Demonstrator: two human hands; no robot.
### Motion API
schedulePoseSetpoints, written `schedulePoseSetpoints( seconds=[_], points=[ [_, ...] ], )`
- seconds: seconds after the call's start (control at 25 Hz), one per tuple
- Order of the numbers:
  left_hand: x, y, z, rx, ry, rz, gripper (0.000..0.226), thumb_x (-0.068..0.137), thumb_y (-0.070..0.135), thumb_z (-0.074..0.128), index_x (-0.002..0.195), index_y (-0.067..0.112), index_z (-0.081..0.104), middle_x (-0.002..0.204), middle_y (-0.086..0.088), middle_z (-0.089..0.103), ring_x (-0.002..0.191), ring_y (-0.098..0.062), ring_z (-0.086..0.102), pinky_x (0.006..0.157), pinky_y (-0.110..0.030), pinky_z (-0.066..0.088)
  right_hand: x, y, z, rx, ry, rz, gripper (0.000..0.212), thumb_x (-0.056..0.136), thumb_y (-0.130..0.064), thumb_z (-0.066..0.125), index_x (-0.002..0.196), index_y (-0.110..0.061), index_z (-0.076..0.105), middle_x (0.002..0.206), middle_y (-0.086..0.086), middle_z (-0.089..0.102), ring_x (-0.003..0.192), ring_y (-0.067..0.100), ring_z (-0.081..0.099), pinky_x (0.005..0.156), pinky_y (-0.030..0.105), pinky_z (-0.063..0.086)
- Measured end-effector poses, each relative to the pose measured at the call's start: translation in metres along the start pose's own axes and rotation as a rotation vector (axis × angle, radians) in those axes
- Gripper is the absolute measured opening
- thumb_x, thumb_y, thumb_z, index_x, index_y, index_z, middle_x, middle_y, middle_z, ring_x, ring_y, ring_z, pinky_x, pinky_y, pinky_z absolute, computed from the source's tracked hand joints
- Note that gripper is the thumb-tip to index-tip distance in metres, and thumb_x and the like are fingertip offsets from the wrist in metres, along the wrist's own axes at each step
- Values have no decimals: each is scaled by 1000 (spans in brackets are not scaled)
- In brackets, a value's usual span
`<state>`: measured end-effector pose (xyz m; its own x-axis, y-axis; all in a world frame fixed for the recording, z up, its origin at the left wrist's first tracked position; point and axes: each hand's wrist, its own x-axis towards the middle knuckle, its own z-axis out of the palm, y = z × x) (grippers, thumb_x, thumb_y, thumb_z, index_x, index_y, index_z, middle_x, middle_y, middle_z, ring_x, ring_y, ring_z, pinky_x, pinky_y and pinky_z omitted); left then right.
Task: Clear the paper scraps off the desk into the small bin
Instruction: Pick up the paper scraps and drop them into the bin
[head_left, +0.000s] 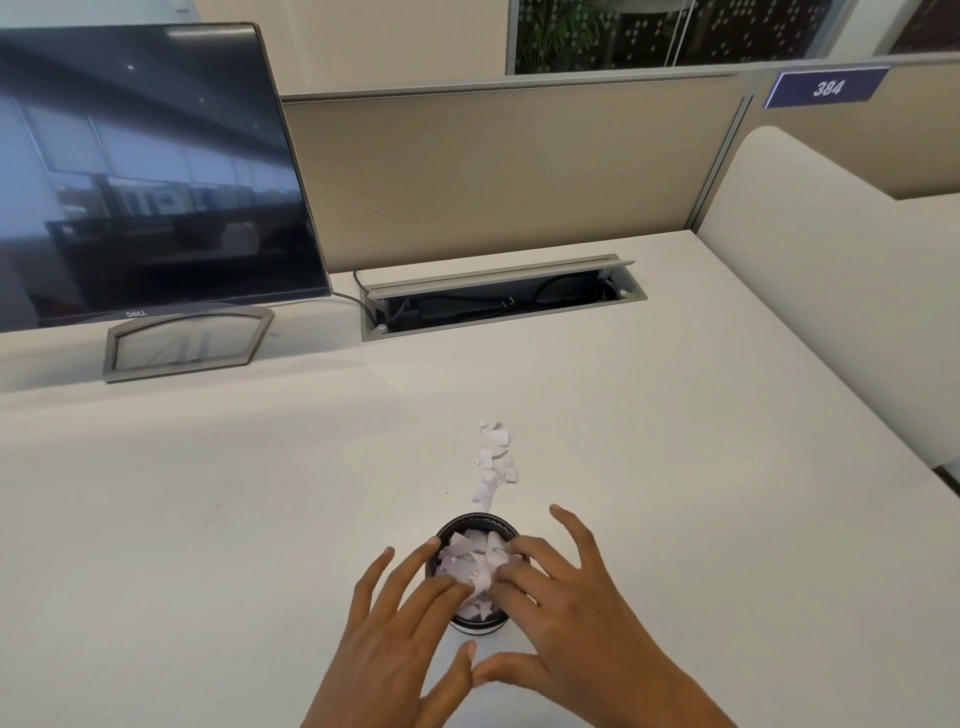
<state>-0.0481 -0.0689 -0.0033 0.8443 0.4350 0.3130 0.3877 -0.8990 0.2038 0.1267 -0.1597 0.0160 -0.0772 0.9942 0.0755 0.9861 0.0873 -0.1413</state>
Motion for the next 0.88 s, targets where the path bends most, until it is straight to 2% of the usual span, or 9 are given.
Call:
schedulePoseSetpoints(
  seconds=[0.12,0.2,0.28,0.36,0.44,0.56,0.64,0.76,0.88],
  points=[
    [-2,0,8,77,-95,33,37,74,45,50,98,24,70,100,13,71,115,-19,60,105,-39,22,0,0,6,-50,-137,1,75,80,-79,19,96,-26,69,92,-16,70,113,9,59,106,53,20],
    [2,2,11,109,-125,46,38,69,51,61,95,25,71,98,14,72,111,-16,62,104,-38,21,1,0,7,-63,-188,20,77,80,-79,18,101,-24,67,97,-14,69,114,9,58,108,55,16],
    [9,4,11,75,-119,36,38,54,47,81,82,23,73,87,13,74,100,-14,68,100,-37,33,7,-1,3,-58,-289,33,77,81,-78,19,104,-21,64,100,-11,67,114,10,56,112,62,11],
    [13,4,11,6,-58,38,25,49,30,89,66,22,73,72,11,73,86,-13,72,86,-30,52,12,-2,1,23,-314,12,75,81,-76,23,112,-18,59,116,-5,61,125,12,44,117,60,4],
    [12,2,8,-48,20,52,6,69,20,72,63,20,72,69,9,73,82,-12,72,70,-22,57,16,1,-4,314,-248,-2,59,84,-68,37,112,-20,60,125,-5,55,132,9,33,118,47,14],
    [7,-13,-8,-141,111,-71,23,80,20,52,72,17,73,82,5,74,95,-8,64,72,-17,51,20,21,-11,719,204,77,24,83,-44,63,94,-25,70,111,-10,64,114,6,52,97,21,43],
    [5,-29,-21,-152,139,-187,23,81,25,51,75,17,72,86,5,74,100,-6,59,72,-17,49,31,47,-7,789,351,227,12,79,-28,72,91,-28,71,103,-12,65,101,5,60,83,19,51],
    [6,-51,-28,-89,119,-325,4,78,18,68,77,16,71,87,5,74,99,-12,66,64,-22,52,58,84,15,820,202,549,23,77,-14,74,97,-24,69,105,-5,62,98,15,59,81,28,53],
    [9,-57,-22,-88,30,-421,16,66,5,81,76,14,71,88,1,74,97,-19,69,63,-29,55,79,94,46,750,69,608,34,74,-21,77,106,-21,67,109,-2,59,105,19,57,89,33,47]
  ],
)
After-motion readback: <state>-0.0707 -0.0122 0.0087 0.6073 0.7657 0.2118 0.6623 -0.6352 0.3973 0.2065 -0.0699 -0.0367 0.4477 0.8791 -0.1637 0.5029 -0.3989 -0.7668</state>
